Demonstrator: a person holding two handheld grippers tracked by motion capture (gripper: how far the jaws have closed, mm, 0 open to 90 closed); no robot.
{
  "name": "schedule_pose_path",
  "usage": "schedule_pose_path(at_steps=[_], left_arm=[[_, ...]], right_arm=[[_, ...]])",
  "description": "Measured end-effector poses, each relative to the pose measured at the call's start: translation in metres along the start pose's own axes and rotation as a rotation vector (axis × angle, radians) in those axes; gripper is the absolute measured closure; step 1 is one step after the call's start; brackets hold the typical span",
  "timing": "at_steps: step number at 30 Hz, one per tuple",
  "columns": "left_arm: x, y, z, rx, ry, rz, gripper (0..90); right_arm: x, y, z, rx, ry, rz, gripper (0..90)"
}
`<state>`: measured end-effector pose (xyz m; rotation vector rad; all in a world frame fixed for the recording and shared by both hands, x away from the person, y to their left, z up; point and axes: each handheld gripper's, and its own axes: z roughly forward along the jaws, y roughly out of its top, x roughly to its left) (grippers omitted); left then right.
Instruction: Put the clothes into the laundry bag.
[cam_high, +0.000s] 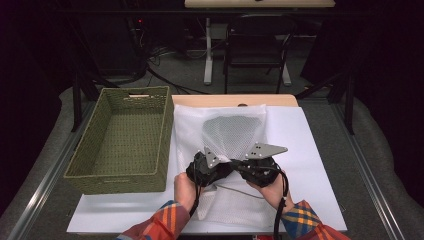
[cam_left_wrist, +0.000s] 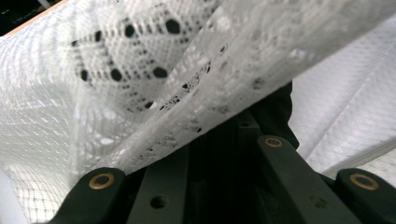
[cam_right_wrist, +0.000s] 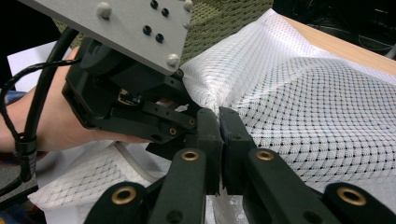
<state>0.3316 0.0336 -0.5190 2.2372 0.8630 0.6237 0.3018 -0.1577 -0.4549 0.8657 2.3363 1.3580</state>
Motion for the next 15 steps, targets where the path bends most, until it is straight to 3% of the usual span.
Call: schedule_pose_path(at_steps=[9, 15], left_arm=[[0.0072, 0.0, 0.0038, -0.022, 0.049, -0.025, 80.7], [0.0092, -0.0022, 0.0066, 0.004, 0.027, -0.026, 77.7]], right_arm=[[0.0006, 0.0002, 0.0003, -0.003, 0.003, -0.003, 88.4], [-0.0007, -0.0005, 0.0001, 0.002, 0.001, 0.003, 88.4]])
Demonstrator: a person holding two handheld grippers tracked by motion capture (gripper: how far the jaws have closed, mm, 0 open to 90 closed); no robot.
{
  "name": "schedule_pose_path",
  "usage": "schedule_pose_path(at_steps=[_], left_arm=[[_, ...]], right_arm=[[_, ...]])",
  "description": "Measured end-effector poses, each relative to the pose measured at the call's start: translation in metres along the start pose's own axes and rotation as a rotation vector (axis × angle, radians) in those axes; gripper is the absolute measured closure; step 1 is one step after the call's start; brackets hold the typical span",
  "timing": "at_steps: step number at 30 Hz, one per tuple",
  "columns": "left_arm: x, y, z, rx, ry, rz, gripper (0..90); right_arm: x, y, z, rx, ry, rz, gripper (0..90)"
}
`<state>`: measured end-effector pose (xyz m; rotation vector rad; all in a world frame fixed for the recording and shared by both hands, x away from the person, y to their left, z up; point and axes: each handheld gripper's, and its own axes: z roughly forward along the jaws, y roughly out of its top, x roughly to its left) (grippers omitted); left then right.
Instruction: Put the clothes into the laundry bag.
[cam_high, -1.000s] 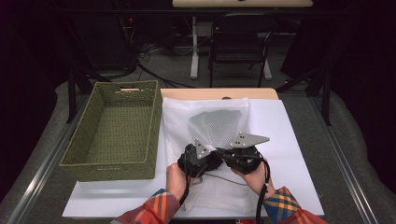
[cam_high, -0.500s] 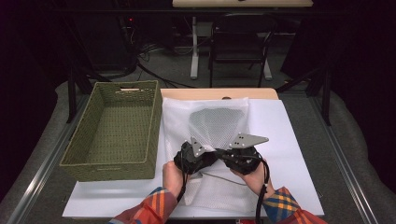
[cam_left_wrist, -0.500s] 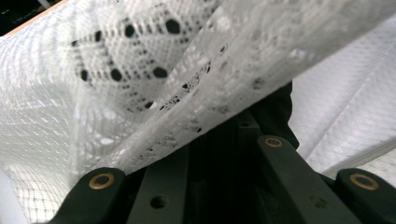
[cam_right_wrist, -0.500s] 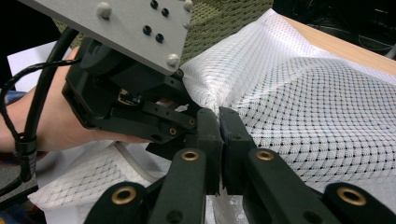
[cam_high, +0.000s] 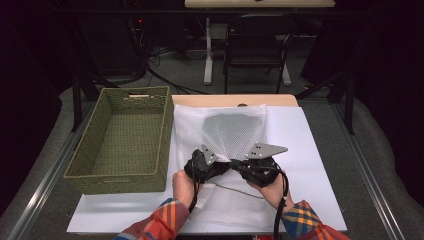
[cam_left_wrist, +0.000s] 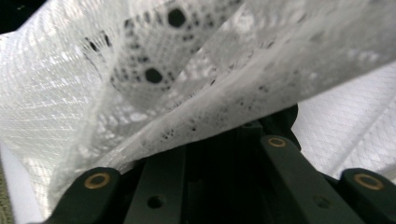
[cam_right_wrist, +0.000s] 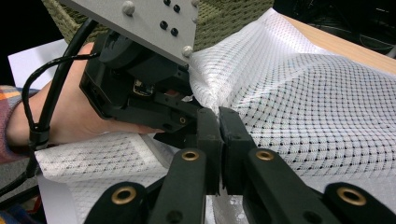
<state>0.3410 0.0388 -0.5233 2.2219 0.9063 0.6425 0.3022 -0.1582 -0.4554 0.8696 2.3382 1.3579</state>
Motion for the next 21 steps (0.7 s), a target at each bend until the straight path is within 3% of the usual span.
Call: schedule_pose_path(at_steps=[11, 16, 21], left_arm=[[-0.001, 0.0, -0.007, 0.044, -0.093, 0.023, 55.8], [-0.004, 0.002, -0.014, 0.065, -0.109, 0.05, 43.4], [-0.007, 0.004, -0.02, 0.072, -0.123, 0.059, 40.1]], right_arm=[[-0.002, 0.0, -0.001, -0.007, -0.004, -0.005, 88.4], [-0.003, 0.0, -0.003, -0.01, -0.008, 0.001, 88.4], [-0.003, 0.0, -0.003, -0.012, -0.008, 0.003, 88.4]])
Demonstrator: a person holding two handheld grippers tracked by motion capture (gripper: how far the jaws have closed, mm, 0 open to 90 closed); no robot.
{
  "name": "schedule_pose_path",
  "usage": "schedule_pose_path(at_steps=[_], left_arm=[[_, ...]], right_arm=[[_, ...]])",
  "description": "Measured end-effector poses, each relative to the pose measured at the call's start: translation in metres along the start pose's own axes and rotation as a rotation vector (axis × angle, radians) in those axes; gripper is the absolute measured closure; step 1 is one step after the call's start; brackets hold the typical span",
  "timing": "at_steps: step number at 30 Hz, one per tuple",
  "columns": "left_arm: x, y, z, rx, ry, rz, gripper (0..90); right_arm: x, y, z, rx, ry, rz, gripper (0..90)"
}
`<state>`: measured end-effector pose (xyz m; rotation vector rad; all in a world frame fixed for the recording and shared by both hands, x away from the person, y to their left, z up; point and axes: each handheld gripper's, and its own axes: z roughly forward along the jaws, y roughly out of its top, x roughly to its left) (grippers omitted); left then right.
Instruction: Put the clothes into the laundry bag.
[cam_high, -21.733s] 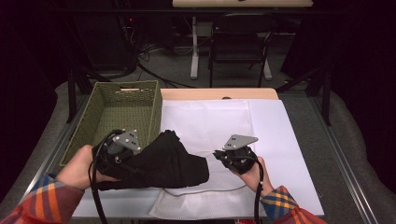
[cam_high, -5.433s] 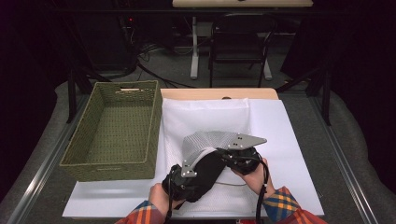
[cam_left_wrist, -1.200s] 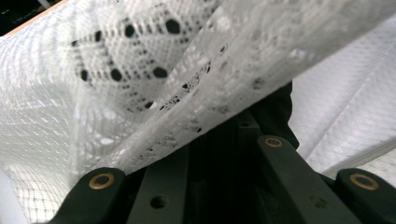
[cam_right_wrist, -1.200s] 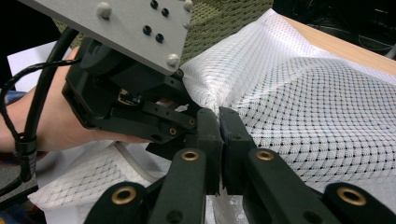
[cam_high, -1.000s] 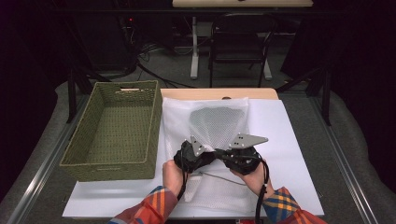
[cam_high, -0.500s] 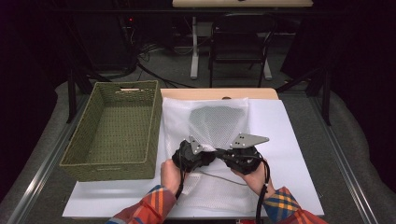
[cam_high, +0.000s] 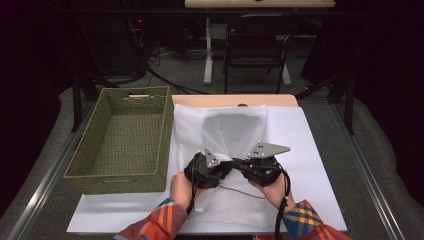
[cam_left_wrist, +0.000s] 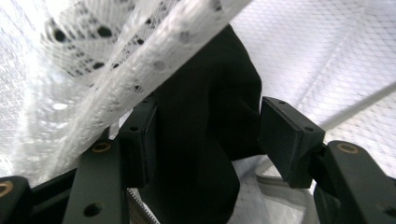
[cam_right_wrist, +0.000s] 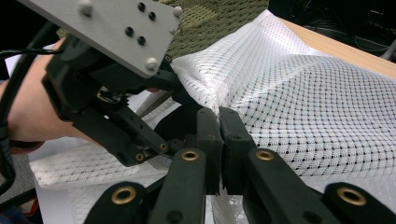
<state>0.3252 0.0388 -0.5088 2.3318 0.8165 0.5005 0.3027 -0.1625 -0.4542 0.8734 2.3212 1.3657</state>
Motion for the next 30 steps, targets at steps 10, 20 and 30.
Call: schedule_pose_path(at_steps=[10, 20, 30], left_arm=[[-0.009, 0.0, -0.031, 0.009, -0.072, 0.045, 37.3], [-0.023, -0.019, -0.055, 0.039, -0.123, 0.083, 36.0], [-0.024, -0.042, -0.036, 0.114, -0.192, 0.077, 53.3]], right_arm=[[-0.002, 0.0, -0.001, -0.001, -0.004, 0.005, 88.4], [-0.002, 0.0, -0.001, 0.0, -0.006, 0.006, 88.4], [0.0, -0.001, 0.001, 0.01, -0.002, 0.002, 88.3]])
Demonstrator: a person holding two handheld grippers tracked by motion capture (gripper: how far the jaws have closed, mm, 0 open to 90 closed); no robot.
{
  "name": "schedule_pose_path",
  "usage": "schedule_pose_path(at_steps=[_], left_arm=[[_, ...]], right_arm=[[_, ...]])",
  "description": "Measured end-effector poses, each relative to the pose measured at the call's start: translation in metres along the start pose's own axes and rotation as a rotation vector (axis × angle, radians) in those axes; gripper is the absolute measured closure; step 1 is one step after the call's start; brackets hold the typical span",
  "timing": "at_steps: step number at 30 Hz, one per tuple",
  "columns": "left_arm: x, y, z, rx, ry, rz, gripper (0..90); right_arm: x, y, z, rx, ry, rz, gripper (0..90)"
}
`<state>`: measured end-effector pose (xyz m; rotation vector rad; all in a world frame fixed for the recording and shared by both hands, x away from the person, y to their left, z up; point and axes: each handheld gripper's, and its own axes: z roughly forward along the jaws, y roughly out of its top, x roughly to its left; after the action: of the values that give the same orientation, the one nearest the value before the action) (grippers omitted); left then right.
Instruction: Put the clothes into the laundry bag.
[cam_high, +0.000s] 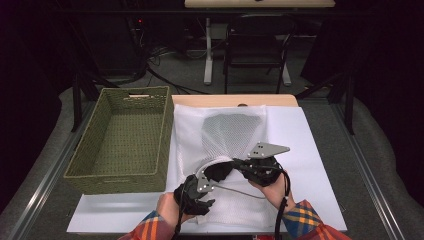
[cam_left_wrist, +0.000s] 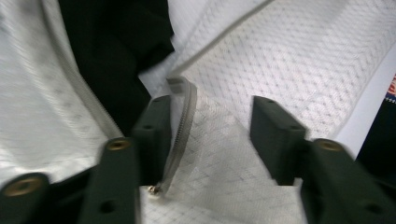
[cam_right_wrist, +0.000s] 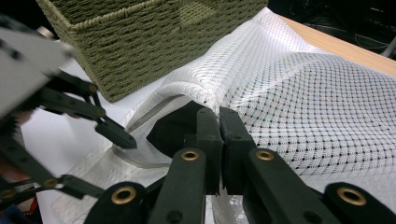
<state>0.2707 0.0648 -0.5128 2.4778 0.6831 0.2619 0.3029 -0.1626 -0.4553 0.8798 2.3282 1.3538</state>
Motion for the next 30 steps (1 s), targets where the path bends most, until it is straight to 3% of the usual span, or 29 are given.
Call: schedule_pose_path(at_steps=[6, 10, 16, 20, 22, 27, 30], left_arm=[[0.006, -0.007, 0.007, 0.052, 0.024, -0.009, 75.9], [0.01, -0.011, 0.008, 0.059, 0.002, -0.02, 86.7], [0.013, -0.015, 0.002, 0.073, -0.022, -0.024, 88.1], [0.02, -0.026, -0.01, 0.039, 0.001, -0.038, 87.6], [0.02, -0.03, -0.014, 0.02, 0.012, -0.041, 83.6], [0.018, -0.027, -0.026, -0.052, 0.031, -0.05, 56.4], [0.014, -0.023, -0.037, -0.107, 0.092, -0.039, 40.4]], right_arm=[[0.0, -0.002, 0.001, 0.007, 0.008, 0.0, 88.4], [0.001, -0.002, 0.001, 0.009, 0.008, -0.002, 88.4], [0.002, -0.002, -0.002, 0.007, 0.01, -0.001, 88.4], [0.001, -0.003, -0.003, 0.01, 0.012, 0.0, 88.4], [0.001, -0.003, -0.003, 0.013, 0.015, 0.0, 88.4], [0.003, -0.003, -0.001, 0.017, 0.019, -0.005, 88.4], [0.004, -0.003, -0.002, 0.018, 0.019, -0.004, 88.3]])
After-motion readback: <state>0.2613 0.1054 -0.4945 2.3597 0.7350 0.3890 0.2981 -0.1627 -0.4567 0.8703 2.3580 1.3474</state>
